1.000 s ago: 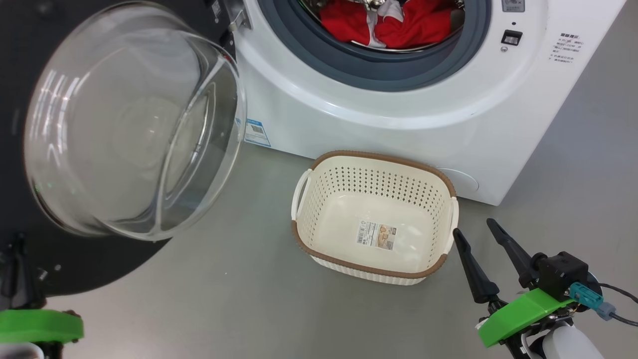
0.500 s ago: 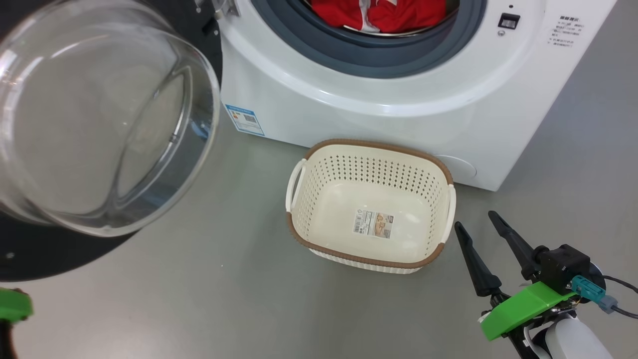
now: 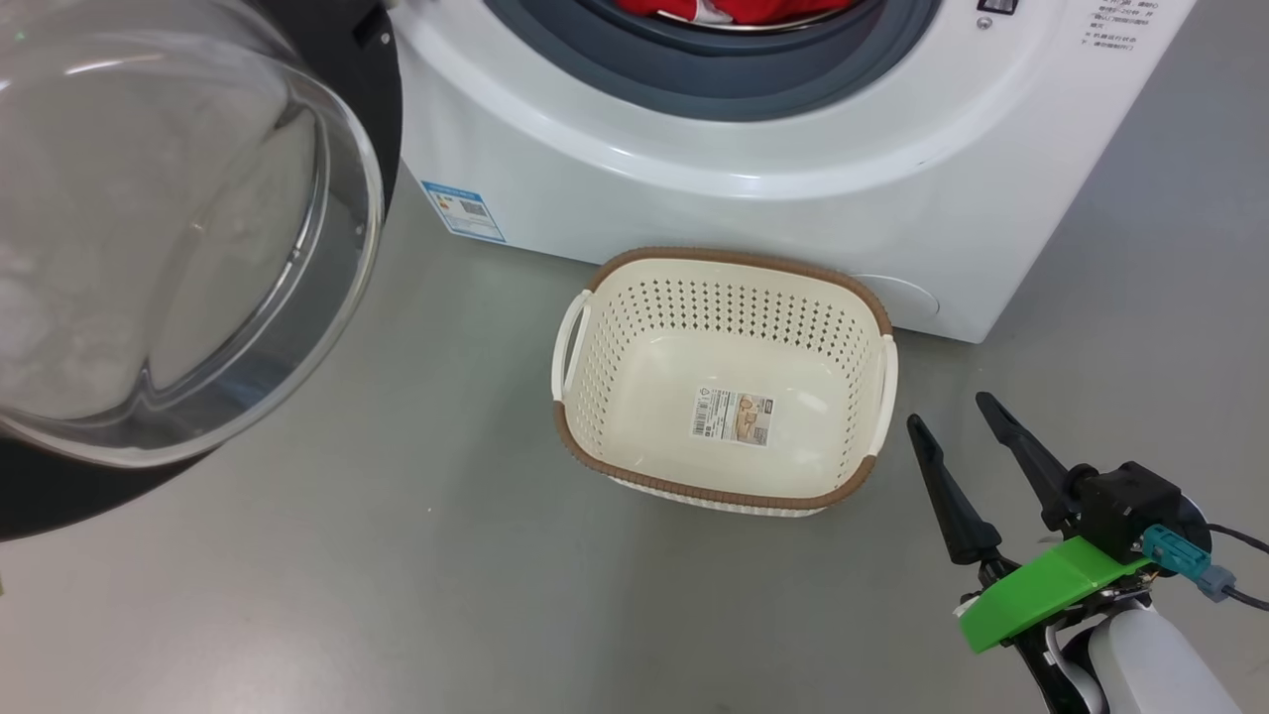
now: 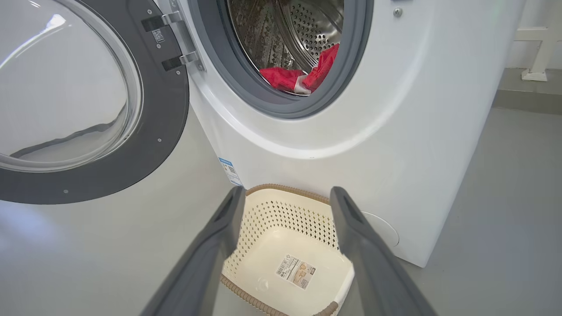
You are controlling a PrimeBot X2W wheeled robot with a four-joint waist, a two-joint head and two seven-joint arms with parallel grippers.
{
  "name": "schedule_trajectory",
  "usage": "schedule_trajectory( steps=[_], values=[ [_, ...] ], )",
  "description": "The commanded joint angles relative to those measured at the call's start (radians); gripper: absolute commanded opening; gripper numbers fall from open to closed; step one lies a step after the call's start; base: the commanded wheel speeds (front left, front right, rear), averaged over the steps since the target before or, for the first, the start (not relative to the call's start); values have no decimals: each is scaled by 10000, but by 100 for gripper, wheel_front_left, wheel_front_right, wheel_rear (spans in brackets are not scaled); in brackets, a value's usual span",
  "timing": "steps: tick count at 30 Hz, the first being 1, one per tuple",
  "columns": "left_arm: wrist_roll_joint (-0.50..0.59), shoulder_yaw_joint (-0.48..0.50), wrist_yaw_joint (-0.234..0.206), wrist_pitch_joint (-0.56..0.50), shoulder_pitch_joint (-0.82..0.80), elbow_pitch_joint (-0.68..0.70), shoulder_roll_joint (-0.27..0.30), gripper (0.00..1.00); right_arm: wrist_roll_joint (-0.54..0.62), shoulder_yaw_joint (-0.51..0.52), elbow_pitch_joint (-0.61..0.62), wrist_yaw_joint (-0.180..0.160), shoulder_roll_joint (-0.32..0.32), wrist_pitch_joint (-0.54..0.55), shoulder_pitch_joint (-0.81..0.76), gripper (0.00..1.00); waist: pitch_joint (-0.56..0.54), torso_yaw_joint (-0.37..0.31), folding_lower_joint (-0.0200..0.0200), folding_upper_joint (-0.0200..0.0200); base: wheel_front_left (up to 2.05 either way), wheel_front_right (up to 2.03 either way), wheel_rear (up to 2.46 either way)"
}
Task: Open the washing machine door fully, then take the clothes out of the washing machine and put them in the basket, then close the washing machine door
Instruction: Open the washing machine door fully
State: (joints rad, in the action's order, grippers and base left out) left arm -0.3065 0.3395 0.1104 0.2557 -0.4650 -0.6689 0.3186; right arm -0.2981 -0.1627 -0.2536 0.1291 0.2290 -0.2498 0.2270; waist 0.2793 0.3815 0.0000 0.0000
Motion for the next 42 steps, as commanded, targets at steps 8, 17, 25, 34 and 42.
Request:
schedule_trajectory(
  steps=[8,17,25,34,42],
  values=[
    [425,882,109,61,-616,-274,768,0,121,-247,202,16,22,-120,269,100,81,-103,0,0,0,0,0],
    [526,1104,184,61,-599,-579,657,0,89,-258,135,16,-66,-120,199,100,-177,-153,0,0,0,0,0],
    [329,678,200,61,261,5,359,0,-5,-496,53,16,-86,-120,106,100,-733,-225,0,0,0,0,0],
    [-158,232,202,61,1759,1638,-386,79,-103,-510,41,16,-107,-120,-196,100,-1429,-246,0,0,0,0,0],
    [-356,-539,202,61,3082,3218,-1215,100,-88,-360,162,16,-128,-120,-397,100,-1634,-504,0,0,0,0,0]
  ],
)
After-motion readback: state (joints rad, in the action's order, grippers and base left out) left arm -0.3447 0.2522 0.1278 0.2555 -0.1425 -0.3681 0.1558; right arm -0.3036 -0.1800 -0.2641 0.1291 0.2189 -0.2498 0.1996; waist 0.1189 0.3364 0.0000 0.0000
